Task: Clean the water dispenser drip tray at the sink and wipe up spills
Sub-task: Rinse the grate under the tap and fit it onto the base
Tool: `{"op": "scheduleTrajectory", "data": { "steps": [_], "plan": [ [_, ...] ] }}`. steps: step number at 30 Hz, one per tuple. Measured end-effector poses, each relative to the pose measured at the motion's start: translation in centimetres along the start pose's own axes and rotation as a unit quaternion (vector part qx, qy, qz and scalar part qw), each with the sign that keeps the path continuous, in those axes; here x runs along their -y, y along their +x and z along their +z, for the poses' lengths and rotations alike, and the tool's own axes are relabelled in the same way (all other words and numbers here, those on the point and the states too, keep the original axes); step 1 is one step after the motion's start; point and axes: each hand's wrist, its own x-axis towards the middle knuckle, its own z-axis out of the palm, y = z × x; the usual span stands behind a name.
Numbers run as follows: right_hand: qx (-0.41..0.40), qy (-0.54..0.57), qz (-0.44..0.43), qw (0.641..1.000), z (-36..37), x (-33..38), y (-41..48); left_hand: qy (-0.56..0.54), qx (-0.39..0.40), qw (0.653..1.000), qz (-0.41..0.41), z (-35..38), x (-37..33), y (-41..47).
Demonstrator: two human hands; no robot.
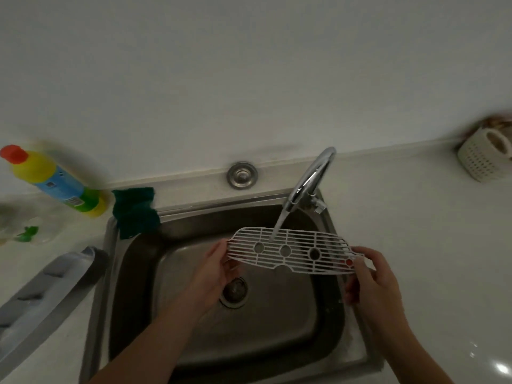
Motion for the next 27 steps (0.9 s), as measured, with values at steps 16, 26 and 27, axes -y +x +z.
{"op": "scheduleTrajectory", "data": {
  "steps": [16,26,27],
  "plan": [
    [0.037,-0.066,-0.003,0.997,1.9,0.9,4.8,0.049,-0.051,0.997,0.04,-4.2,0.7,-0.6],
    [0.103,-0.328,-0.053,0.937,9.2,2.1,13.7,0.157,-0.253,0.949,0.099,-14.9,-0.7,-6.7],
    [0.082,-0.323,-0.044,0.942,8.8,2.6,14.6,0.161,-0.258,0.946,0.109,-15.1,-0.9,-7.2]
  ]
}}
